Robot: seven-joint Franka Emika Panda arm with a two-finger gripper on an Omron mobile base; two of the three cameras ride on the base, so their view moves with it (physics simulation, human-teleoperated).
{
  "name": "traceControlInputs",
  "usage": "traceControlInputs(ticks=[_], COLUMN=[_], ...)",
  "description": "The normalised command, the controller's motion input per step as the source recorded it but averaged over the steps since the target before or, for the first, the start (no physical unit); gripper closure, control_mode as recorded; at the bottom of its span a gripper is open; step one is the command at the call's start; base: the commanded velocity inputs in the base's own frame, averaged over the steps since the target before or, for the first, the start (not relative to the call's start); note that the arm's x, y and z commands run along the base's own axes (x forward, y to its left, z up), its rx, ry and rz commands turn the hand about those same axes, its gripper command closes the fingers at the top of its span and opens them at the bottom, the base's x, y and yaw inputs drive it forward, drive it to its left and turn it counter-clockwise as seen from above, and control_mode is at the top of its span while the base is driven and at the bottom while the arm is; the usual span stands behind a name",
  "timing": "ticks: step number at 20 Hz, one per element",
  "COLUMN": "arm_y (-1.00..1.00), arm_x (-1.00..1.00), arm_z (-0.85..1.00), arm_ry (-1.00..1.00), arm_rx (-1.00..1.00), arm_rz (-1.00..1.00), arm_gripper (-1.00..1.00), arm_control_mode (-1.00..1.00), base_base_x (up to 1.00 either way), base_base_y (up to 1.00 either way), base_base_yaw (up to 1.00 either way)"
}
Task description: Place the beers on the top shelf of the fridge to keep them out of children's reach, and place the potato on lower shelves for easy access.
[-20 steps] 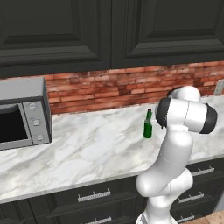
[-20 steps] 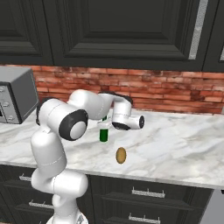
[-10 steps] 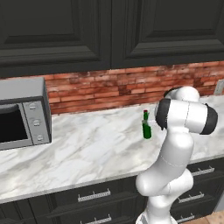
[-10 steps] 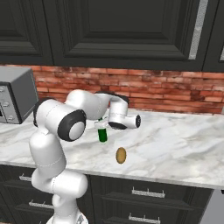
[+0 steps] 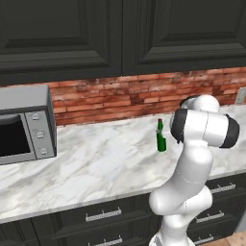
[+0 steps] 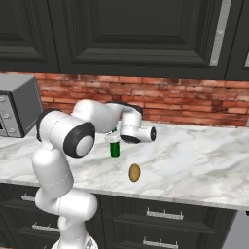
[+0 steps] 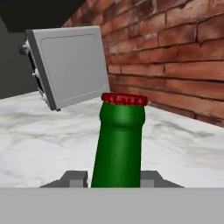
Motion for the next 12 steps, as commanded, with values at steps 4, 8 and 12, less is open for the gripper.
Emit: traceControlInputs(ticks=[4, 8, 12], arm_y=[0.03, 0.23, 0.43], arm_x=[-0.61, -0.77, -0.65], arm_z=[0.44, 0.78, 0.94], arm_ry=[-0.02, -0.03, 0.0], arm_rx=[-0.02, -0.09, -0.13], arm_rz=[-0.01, -0.15, -0.27], arm_gripper=[1.0, 1.0, 1.0], arm_control_mode=[-1.0, -1.0, -1.0], base_base_x=[0.0, 0.0, 0.0], base_base_y=[0.0, 0.0, 0.0], base_base_yaw=[0.0, 0.0, 0.0])
